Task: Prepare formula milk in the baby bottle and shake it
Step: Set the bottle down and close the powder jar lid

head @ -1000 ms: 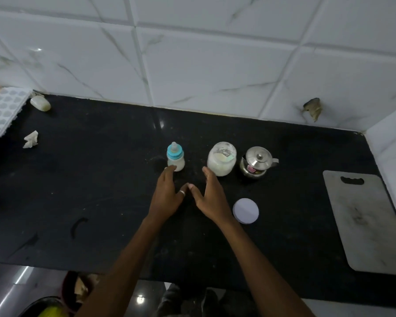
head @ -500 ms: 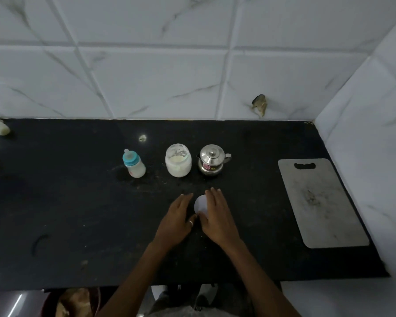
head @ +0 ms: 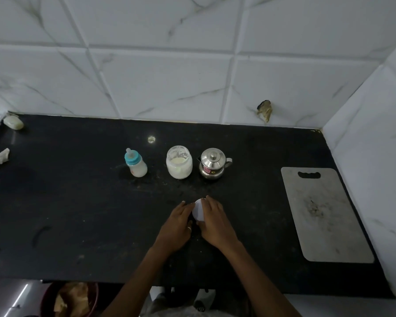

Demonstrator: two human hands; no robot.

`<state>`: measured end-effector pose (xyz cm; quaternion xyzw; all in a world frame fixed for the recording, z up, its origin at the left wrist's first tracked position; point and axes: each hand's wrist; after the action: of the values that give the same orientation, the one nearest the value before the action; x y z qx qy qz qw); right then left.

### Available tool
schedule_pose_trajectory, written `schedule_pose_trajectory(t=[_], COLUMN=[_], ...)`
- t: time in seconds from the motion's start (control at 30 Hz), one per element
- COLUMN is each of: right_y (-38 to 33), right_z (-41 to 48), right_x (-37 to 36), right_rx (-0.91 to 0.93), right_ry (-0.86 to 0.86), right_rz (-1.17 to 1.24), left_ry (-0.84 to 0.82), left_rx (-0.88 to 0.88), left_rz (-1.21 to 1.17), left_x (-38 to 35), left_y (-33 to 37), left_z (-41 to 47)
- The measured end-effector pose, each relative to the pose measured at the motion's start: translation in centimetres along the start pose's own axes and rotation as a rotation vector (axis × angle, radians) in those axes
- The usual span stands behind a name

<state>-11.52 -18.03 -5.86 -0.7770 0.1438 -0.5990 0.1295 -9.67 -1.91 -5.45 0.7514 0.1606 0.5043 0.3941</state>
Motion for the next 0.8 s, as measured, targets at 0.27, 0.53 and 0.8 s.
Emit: schedule_pose_trajectory(t=[0.27,0.53,0.8], right_y=[-1.3,-6.6,-9.0], right_z=[0.1,3.8,9.9], right_x=[2.9,10.3,13.9], right_rx=[0.045,0.195,0.194], right_ry=[0.059,0.235,0.137], right_rz=[0.069,0.096,-0.002], left_ry=[0.099,0.27,0.328], left_rx=[-0.059,-0.13,-0.064], left_rz=[-0.071,-0.15,-0.256], left_x=[1.8,8.9,12.5], left_y=[0.8,2.4,1.1], left_z=[-0.3,2.2,6.6])
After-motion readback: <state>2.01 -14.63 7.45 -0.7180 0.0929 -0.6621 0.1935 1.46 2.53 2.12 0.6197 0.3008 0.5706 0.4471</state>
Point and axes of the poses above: each hand's wrist, its own z-axis towards the middle knuckle, its own x-axis out of the back of the hand, y = z × x, and after that the axes turned 8 degrees about -z, right-handed
